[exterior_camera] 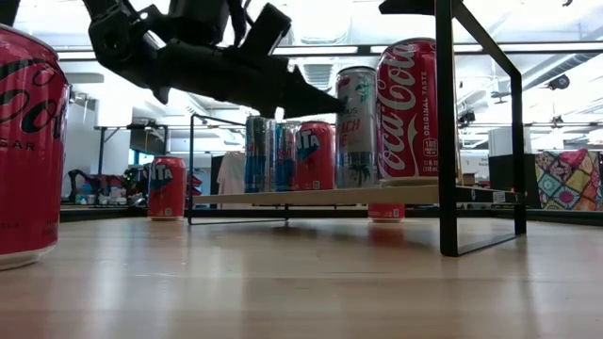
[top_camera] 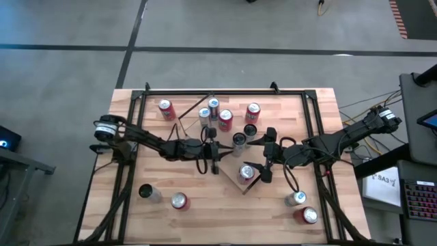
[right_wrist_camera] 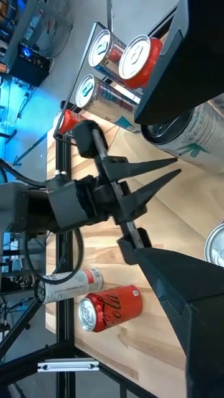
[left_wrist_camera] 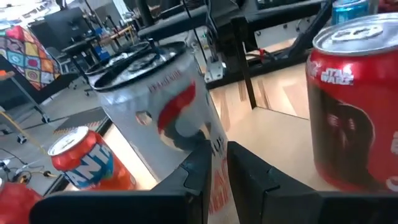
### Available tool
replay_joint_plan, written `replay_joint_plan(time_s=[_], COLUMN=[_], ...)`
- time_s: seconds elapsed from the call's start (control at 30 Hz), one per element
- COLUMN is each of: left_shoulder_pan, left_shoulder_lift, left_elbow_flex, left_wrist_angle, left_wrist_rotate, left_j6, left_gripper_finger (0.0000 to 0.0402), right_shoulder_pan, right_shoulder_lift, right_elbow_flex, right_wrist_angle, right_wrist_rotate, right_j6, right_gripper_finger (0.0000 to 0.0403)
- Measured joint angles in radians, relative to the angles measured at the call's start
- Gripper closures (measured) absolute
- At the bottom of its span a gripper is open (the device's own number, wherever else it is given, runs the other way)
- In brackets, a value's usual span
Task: Place canned beverage on shelf
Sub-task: Put the top pink soda can on the shelf aligned with the pink soda can on the shelf
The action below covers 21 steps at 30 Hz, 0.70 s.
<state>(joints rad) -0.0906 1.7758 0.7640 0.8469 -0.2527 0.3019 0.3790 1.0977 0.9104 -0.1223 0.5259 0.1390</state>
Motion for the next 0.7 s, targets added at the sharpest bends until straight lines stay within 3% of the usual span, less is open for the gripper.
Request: replay_joint_plan(time_s=[0.7], left_shoulder_pan=[-0.014], left_shoulder_lift=[-0.002], left_elbow_flex=[0.06], left_wrist_angle=[-0.108], left_wrist_rotate=[-0.018], left_j6=[-0.013], left_gripper_finger=[0.0365], right_shoulder_pan=[0.0], right_shoulder_lift=[-0.003], right_elbow_flex=[0.0], right_wrist_angle=[0.0], right_wrist_rotate=[0.027], right_j6=[0.035], right_gripper_finger=[0.0075])
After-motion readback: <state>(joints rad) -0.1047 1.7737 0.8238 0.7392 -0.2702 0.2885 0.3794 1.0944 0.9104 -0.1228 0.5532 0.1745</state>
